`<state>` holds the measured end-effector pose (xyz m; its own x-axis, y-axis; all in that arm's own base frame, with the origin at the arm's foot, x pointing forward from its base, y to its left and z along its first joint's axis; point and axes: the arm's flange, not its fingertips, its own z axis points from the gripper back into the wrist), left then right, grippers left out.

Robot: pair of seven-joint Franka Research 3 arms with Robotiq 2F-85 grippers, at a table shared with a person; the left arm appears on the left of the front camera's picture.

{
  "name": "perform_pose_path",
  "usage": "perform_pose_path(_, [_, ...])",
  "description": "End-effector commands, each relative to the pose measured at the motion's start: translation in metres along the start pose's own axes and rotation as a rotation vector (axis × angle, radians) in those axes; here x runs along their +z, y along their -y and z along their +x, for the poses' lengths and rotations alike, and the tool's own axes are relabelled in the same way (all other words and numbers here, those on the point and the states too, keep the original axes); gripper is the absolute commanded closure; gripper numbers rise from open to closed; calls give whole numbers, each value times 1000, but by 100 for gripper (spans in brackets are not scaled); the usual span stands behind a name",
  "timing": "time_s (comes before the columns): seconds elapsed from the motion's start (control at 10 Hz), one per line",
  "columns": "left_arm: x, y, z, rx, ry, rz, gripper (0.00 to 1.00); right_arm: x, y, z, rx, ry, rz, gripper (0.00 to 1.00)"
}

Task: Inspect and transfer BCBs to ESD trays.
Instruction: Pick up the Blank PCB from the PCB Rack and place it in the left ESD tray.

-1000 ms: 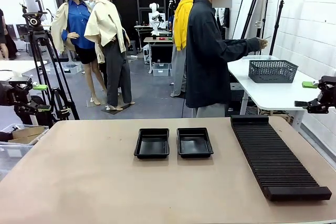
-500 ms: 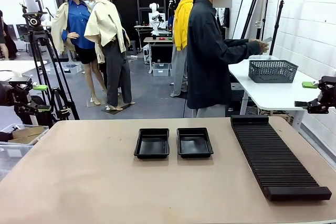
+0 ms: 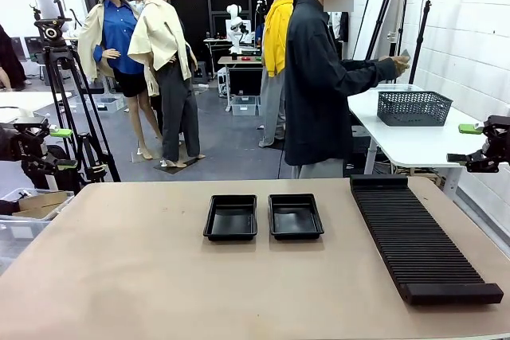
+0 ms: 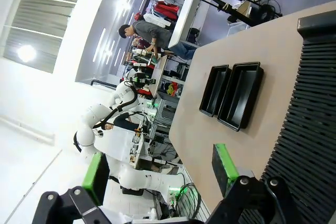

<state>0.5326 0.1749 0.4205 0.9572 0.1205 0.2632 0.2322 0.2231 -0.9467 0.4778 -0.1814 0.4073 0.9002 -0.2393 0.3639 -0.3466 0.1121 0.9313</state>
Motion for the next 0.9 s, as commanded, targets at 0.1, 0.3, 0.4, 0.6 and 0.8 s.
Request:
perform_pose_path(0.1, [1, 3, 1, 11, 3, -1, 0, 0, 1, -1, -4, 2, 1, 0])
perform_pose_path(0.3, [1, 3, 1, 11, 3, -1, 0, 0, 1, -1, -4, 2, 1, 0])
perform_pose_path(0.4, [1, 3, 1, 11, 3, -1, 0, 0, 1, -1, -4, 2, 1, 0])
perform_pose_path(0.6, [1, 3, 1, 11, 3, -1, 0, 0, 1, -1, -4, 2, 1, 0])
perform_pose_path(0.8, [1, 3, 1, 11, 3, -1, 0, 0, 1, -1, -4, 2, 1, 0])
